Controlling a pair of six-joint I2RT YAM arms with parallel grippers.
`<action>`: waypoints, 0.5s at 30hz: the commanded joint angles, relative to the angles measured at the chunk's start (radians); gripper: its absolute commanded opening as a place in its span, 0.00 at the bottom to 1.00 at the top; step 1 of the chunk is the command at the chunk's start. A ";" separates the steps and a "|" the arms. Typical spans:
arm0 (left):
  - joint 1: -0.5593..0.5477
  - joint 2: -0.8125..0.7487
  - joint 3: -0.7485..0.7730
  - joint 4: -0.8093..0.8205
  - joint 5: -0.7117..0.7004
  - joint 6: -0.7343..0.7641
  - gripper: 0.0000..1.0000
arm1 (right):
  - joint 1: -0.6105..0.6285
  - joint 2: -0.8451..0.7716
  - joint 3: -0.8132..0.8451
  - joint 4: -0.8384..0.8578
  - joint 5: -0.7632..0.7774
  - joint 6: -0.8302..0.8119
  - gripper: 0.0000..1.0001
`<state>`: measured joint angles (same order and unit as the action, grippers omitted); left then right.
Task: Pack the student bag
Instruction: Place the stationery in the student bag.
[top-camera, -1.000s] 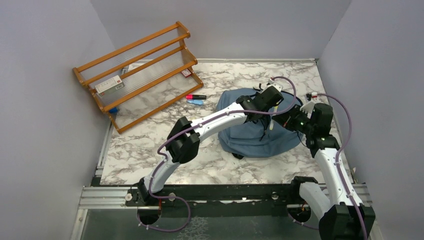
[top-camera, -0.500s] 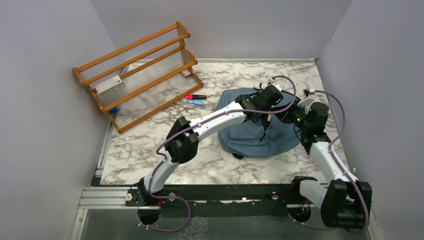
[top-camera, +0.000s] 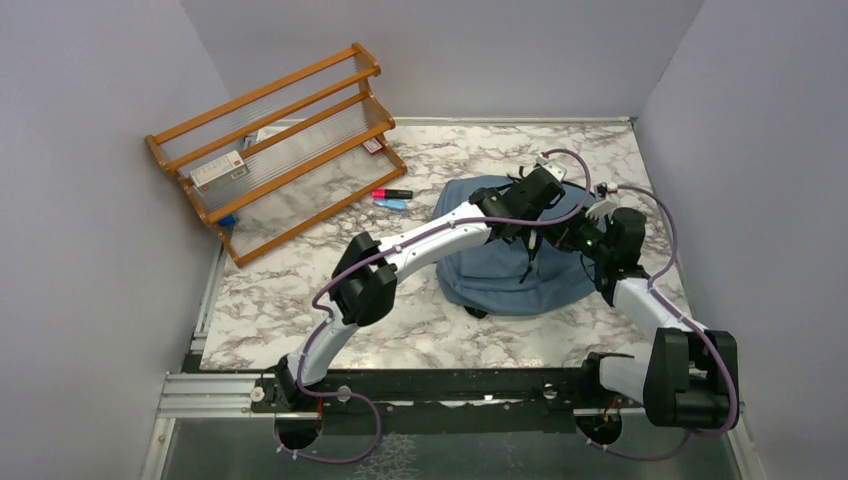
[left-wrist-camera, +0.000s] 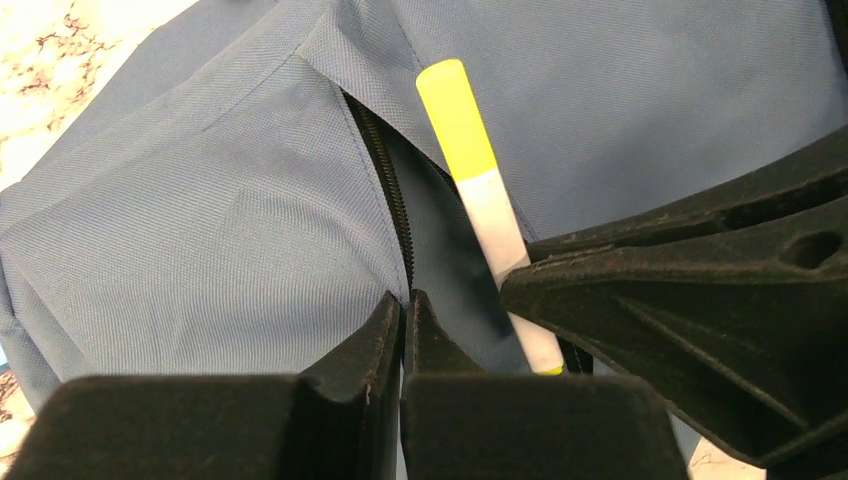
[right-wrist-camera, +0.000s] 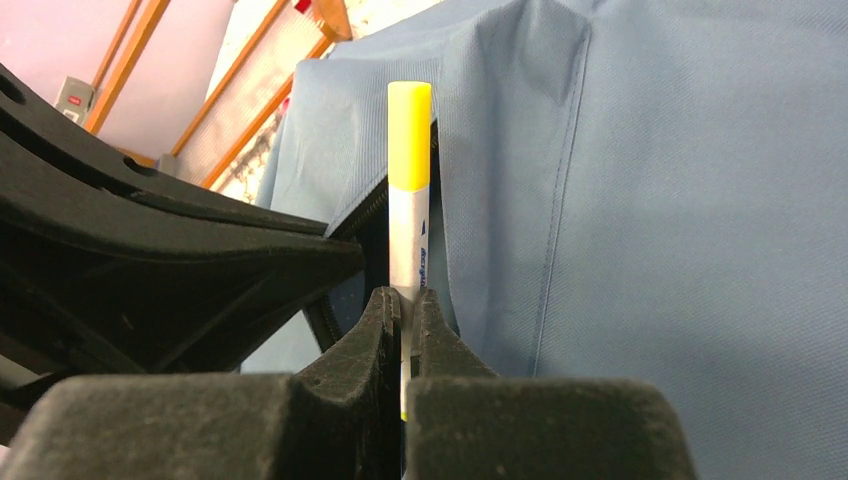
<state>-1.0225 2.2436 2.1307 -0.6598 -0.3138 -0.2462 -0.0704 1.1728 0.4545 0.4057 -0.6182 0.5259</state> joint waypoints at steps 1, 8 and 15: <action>0.000 -0.045 0.028 0.035 0.051 -0.018 0.00 | 0.020 0.015 -0.022 0.050 -0.031 -0.013 0.01; 0.007 -0.036 0.041 0.034 0.051 -0.031 0.00 | 0.034 0.073 -0.003 -0.033 -0.045 -0.006 0.01; 0.006 -0.020 0.063 0.033 0.030 0.011 0.00 | 0.046 0.104 0.051 -0.214 -0.051 -0.019 0.01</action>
<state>-1.0126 2.2436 2.1368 -0.6605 -0.2989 -0.2581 -0.0330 1.2610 0.4603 0.3115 -0.6376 0.5236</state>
